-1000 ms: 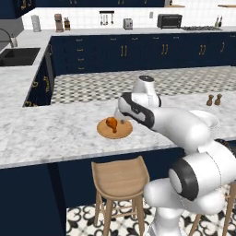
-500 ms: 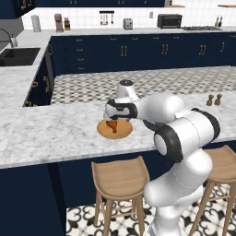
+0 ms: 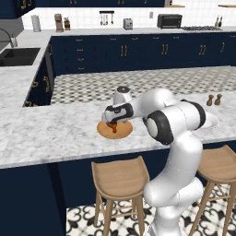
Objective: Pick the chicken drumstick and broccoli from their plates and place them in the bowl. Then put the bowl in the fridge.
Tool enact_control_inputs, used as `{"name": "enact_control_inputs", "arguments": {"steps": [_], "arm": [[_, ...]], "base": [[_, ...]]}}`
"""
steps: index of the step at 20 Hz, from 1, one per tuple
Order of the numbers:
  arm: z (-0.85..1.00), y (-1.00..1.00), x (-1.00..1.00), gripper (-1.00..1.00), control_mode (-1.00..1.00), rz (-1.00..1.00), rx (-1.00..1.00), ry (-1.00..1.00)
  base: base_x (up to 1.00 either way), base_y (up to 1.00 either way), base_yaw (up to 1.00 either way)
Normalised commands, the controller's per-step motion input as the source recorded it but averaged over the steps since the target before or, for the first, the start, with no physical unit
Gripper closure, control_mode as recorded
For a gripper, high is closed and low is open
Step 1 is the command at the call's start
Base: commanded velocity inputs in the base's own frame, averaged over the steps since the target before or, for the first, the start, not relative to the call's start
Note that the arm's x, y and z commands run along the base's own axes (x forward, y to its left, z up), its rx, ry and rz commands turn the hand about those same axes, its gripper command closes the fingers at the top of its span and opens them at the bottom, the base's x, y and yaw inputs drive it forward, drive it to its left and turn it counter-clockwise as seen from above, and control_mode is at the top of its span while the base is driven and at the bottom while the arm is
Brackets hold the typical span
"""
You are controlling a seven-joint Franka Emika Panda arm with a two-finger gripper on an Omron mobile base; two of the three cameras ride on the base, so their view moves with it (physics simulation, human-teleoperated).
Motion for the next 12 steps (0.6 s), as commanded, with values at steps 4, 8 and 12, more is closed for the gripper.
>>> {"name": "enact_control_inputs", "arguments": {"steps": [4,8,12], "arm": [[-0.21,0.01,0.79,-1.0,-1.0,0.0,0.0,0.0],[-0.29,0.03,0.52,-1.0,-1.0,0.0,0.0,0.0],[-0.53,0.2,0.33,-1.0,-1.0,0.0,0.0,0.0]], "base": [[0.0,0.0,0.0],[0.0,0.0,0.0],[0.0,0.0,0.0]]}}
